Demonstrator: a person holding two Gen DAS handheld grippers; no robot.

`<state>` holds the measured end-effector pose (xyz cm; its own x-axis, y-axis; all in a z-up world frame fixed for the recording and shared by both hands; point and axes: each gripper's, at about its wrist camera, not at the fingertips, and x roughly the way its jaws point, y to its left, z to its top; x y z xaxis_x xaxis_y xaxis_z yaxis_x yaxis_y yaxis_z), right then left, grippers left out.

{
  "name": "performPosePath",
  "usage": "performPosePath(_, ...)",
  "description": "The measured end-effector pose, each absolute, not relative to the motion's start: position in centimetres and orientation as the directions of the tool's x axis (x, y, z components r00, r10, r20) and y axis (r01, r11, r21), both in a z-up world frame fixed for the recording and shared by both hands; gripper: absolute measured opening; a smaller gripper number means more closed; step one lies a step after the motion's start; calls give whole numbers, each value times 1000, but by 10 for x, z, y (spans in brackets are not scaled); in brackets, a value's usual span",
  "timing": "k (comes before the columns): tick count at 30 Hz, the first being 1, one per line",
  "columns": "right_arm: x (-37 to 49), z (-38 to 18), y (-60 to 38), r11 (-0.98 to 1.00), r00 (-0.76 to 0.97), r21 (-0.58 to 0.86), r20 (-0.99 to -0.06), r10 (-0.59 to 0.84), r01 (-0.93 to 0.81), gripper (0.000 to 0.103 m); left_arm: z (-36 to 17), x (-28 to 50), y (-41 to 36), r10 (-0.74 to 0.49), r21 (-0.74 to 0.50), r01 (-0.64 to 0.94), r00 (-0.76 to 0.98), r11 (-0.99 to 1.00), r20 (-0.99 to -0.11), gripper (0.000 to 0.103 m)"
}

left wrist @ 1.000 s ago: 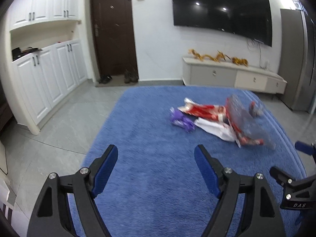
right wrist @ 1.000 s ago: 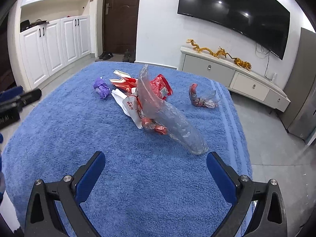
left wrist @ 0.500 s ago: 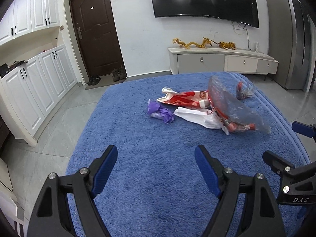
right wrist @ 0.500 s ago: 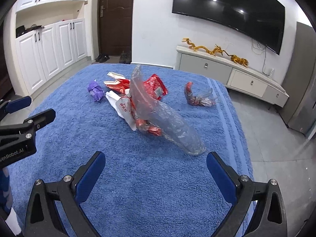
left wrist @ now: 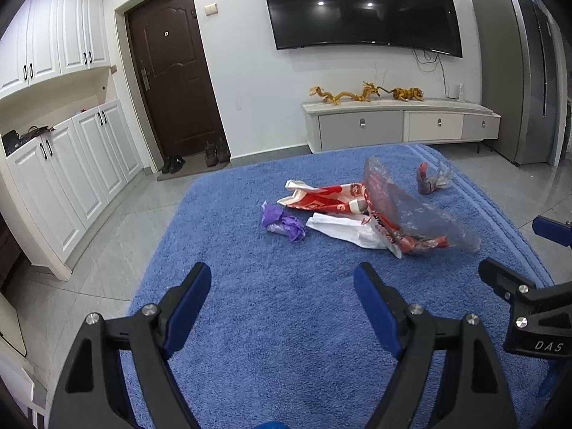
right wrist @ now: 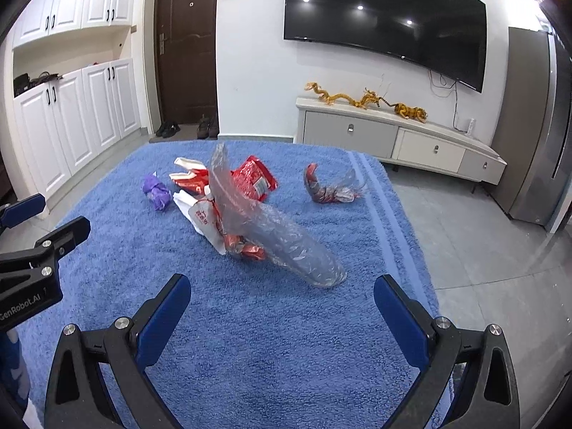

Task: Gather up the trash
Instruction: 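Move both grippers toward the remaining bags on the mat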

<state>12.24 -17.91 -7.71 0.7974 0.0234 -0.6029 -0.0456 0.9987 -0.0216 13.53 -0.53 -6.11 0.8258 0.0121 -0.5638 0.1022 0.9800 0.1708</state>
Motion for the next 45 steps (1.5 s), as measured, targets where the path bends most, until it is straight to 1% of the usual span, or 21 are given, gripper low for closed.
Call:
performPosePath(6, 113, -72, -183, 999, 811, -7, -585, 26, -37, 103, -52, 123, -6, 22, 186, 91, 848, 978, -530, 87)
performPosePath(14, 89, -58, -184, 999, 844, 14, -536, 38, -36, 103, -37, 97, -7, 38, 200, 69, 873, 977, -487, 89)
performPosePath(21, 53, -35, -181, 999, 892, 20, -450, 48, -43, 103, -13, 58, -5, 41, 202, 48, 910, 978, -413, 90)
performPosePath(25, 37, -27, -183, 998, 909, 32, -412, 63, -54, 103, -7, 45, 6, 36, 176, 39, 915, 984, -401, 90)
performPosePath(27, 35, -26, -182, 997, 907, 30, -415, 74, -67, 103, -7, 45, 15, 33, 157, 37, 908, 987, -418, 90)
performPosePath(30, 40, -29, -180, 996, 892, 22, -444, 88, -88, 103, -15, 57, 27, 15, 130, 55, 876, 990, -483, 90)
performPosePath(32, 46, -32, -178, 994, 884, 20, -456, 103, -106, 103, -23, 70, 36, -12, 90, 70, 850, 993, -527, 90)
performPosePath(35, 66, -38, -181, 989, 865, 47, -481, 144, -138, 103, -36, 89, 41, -66, 36, 107, 810, 994, -582, 90)
performPosePath(38, 93, -46, -190, 983, 838, 70, -515, 181, -170, 102, -49, 116, 34, -160, -29, 184, 757, 983, -633, 90)
performPosePath(39, 105, -49, -193, 981, 828, 77, -526, 193, -180, 101, -52, 126, 29, -191, -52, 207, 740, 977, -645, 90)
performPosePath(41, 125, -55, -201, 976, 810, 89, -545, 215, -199, 87, -61, 149, 18, -235, -88, 239, 706, 967, -668, 90)
performPosePath(42, 133, -58, -204, 974, 801, 92, -555, 224, -208, 84, -66, 164, 11, -257, -108, 253, 685, 961, -682, 89)
performPosePath(44, 151, -66, -211, 968, 774, 97, -584, 243, -231, 74, -74, 185, 0, -297, -144, 279, 648, 949, -701, 87)
performPosePath(45, 160, -71, -215, 965, 759, 104, -599, 255, -242, 73, -77, 193, -6, -311, -157, 288, 634, 945, -708, 86)
